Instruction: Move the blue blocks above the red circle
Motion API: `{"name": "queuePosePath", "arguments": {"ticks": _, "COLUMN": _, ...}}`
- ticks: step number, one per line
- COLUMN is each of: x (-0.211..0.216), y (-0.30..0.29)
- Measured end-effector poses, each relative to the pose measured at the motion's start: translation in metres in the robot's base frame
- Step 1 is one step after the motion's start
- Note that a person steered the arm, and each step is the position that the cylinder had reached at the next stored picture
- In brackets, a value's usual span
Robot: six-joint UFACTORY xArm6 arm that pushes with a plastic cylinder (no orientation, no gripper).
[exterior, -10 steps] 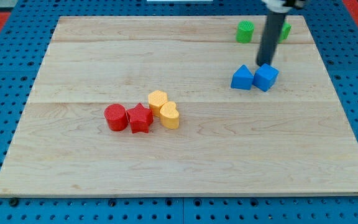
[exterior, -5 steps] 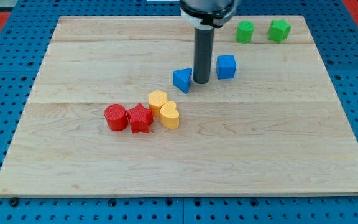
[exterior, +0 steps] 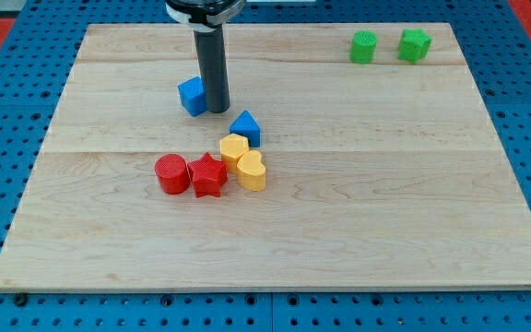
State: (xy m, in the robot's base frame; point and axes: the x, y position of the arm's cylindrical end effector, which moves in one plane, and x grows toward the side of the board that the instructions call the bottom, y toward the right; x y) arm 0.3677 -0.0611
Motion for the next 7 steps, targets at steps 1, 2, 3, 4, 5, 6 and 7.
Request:
{"name": "queuePosePath", "arguments": {"ticks": 1, "x": 0.002, "y": 0.086}}
{"name": "queuePosePath", "arguments": {"ticks": 2, "x": 0.045, "y": 0.087}}
{"name": "queuePosePath", "arguments": {"ticks": 3, "x": 0.049, "y": 0.009}}
{"name": "queuePosePath", "arguments": {"ticks": 4, "x": 0.034, "y": -0.017}}
{"name": "queuePosePath", "arguments": {"ticks": 5, "x": -0.038, "y": 0.034}}
{"name": "queuePosePath", "arguments": {"ticks": 6, "x": -0.081, "y": -0.027}}
{"name": "queuePosePath", "arguments": {"ticks": 7, "x": -0.049, "y": -0.037}}
